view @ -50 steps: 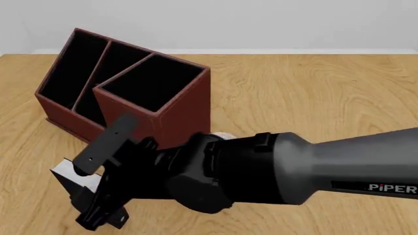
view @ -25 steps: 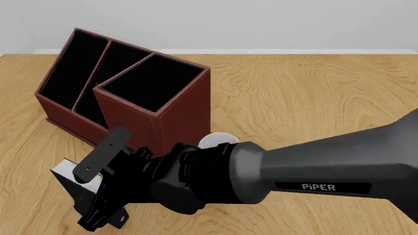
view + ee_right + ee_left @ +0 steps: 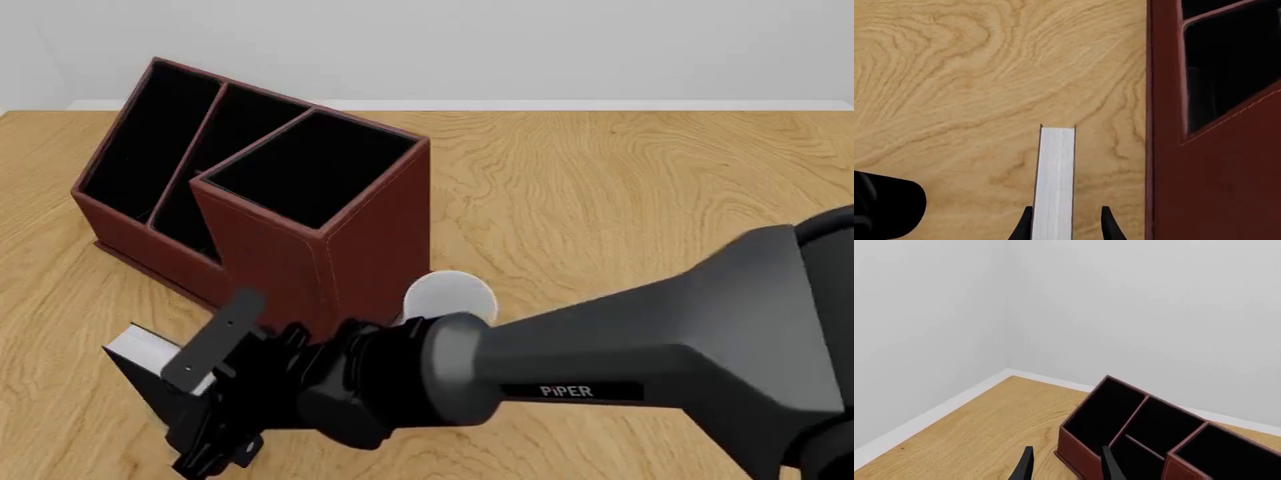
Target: Pick up the book and place it in the front compartment of the caddy.
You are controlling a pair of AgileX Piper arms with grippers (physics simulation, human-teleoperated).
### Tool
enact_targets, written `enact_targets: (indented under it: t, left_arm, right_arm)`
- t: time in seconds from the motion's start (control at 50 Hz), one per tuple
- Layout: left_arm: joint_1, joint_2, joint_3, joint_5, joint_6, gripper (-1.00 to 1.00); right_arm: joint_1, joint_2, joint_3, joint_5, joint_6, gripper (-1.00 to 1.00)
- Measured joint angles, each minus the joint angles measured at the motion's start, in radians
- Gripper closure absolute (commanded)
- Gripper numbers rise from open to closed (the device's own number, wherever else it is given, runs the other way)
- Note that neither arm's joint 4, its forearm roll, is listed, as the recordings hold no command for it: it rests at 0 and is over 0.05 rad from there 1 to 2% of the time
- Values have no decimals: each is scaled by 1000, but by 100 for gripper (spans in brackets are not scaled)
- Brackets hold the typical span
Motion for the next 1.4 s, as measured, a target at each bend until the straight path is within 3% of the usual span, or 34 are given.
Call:
enact_targets:
  t: [0.16,0.18,0.66,1.04,1.4]
  left_arm:
    - [-2,0,2,-1,0,-100]
    - [-2,0,2,-1,0,-100]
    - [-3,0,1,-2,0,-100]
    - [4,-1,-3,-1,-4,-100]
    - [-6,-2,1,-1,-4,-100]
  right_arm:
    - [3,15,-7,-9,6,-100]
    - [3,15,-8,-11,7,100]
    - [11,2,17,-28,-12,100]
    - [-5,-198,73,36,-14,100]
    - [44,-317,48,107,-27,100]
